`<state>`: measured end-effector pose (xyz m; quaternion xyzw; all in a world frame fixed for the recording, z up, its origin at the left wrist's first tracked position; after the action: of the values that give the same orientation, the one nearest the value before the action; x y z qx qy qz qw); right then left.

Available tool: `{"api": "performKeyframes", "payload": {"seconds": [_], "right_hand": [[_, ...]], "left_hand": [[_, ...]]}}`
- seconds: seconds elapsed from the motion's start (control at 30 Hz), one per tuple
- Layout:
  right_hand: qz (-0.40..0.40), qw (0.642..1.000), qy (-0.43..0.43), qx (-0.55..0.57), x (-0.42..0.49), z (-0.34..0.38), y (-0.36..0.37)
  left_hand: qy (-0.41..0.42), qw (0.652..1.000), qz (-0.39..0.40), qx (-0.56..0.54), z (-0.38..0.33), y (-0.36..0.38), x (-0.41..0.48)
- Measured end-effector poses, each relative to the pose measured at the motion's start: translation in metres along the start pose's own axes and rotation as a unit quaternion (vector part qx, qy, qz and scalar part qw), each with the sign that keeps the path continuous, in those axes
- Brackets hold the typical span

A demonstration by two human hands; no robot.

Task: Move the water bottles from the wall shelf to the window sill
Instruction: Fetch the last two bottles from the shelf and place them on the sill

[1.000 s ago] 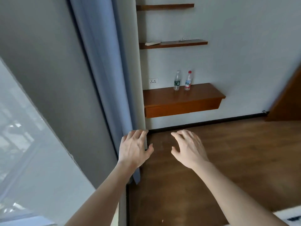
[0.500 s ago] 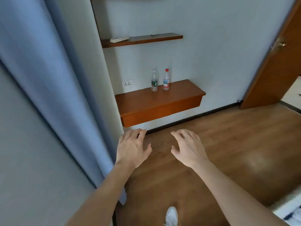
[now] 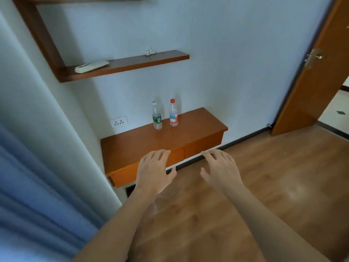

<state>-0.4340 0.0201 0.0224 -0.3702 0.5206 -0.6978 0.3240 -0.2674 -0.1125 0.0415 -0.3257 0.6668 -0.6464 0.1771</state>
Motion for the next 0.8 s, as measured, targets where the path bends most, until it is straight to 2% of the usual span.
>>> {"api": "performKeyframes", "payload": {"seconds": [0.4,0.8], "right_hand": [[0.017,1.000,-0.009,0.005,0.147,-0.041,0.033],[0.046,0.998,-0.042,0.004,0.358,-0.036,0.098]], "left_hand": [[-0.011,1.000,-0.013,-0.014,0.015,0.043,0.150],[-0.073,0.997,0.007,-0.029,0.110,0.104,0.323]]}}
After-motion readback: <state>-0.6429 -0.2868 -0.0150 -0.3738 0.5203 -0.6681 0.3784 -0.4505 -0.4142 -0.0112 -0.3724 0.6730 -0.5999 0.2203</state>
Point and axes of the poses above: each hand's wrist, its own x-axis towards the middle knuckle, its own y-axis out of the palm, z = x × y, the point moved 4 cm from there along x, towards the middle knuckle, and after that the axes turned 3 degrees about z, right-handed, at the moved point
